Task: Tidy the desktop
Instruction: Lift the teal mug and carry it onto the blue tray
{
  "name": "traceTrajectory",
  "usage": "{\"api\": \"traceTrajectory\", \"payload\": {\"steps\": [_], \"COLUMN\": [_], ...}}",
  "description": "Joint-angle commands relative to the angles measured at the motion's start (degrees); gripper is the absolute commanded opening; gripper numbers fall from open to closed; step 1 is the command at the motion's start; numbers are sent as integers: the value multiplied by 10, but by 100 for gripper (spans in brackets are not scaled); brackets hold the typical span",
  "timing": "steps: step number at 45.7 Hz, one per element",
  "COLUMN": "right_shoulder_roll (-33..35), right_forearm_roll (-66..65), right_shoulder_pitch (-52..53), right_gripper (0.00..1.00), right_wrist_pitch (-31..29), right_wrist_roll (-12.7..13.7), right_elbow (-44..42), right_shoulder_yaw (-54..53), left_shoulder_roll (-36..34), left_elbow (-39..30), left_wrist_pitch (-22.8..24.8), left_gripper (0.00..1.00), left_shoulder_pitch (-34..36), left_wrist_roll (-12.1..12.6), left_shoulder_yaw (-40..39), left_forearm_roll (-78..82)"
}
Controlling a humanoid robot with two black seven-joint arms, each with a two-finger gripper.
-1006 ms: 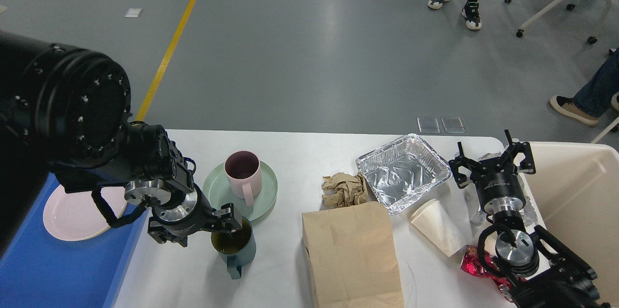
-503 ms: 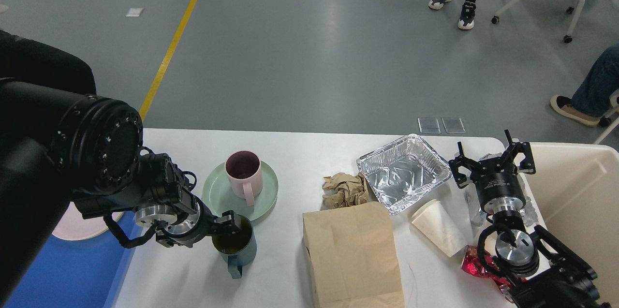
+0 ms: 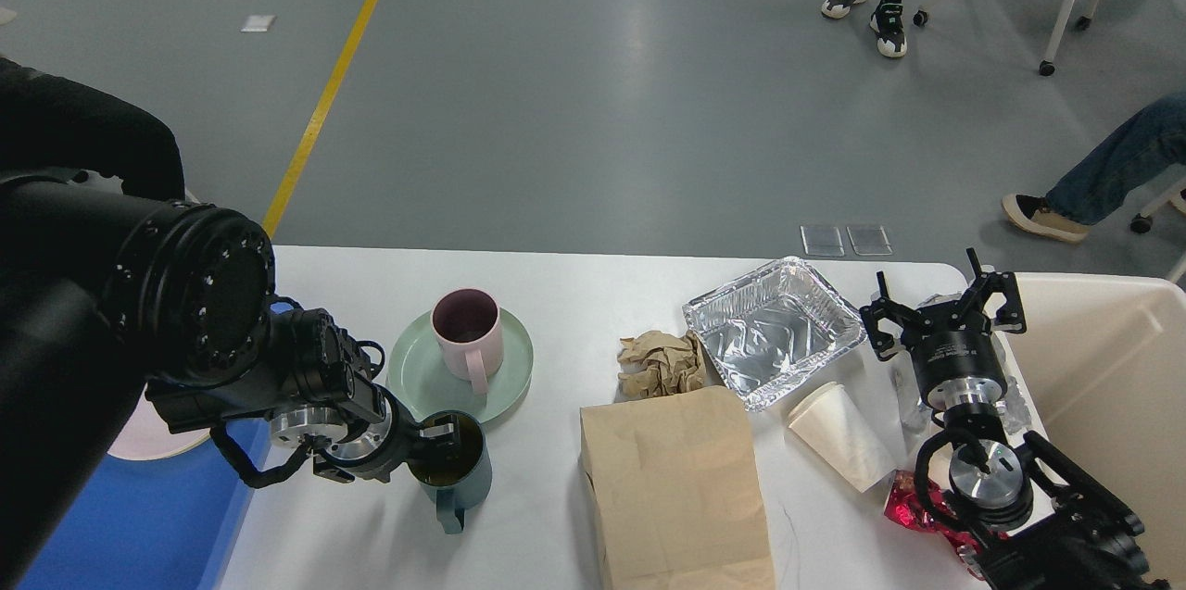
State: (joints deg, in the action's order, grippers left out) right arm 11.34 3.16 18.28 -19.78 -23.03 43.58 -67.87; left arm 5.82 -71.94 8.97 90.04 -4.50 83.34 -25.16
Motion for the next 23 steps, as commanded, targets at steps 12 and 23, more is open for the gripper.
{"api": "traceTrajectory", "payload": {"steps": [12, 23], "right_shoulder_roll": [0, 0], "right_forearm_roll": [0, 0], "right_shoulder_pitch": [0, 0], "right_gripper": [100, 100], "right_wrist_pitch": [0, 0], "right_wrist_roll": [0, 0], "right_elbow": [0, 0], "right_shoulder_yaw": [0, 0], "left_shoulder_roll": [1, -1], "left_elbow": [-1, -2], "left_wrist_pitch": [3, 4], "left_gripper": [0, 0], "left_shoulder_pitch": [-3, -3], "left_wrist_roll": [8, 8], "left_shoulder_yaw": [0, 2], "left_forearm_roll": [10, 11]}}
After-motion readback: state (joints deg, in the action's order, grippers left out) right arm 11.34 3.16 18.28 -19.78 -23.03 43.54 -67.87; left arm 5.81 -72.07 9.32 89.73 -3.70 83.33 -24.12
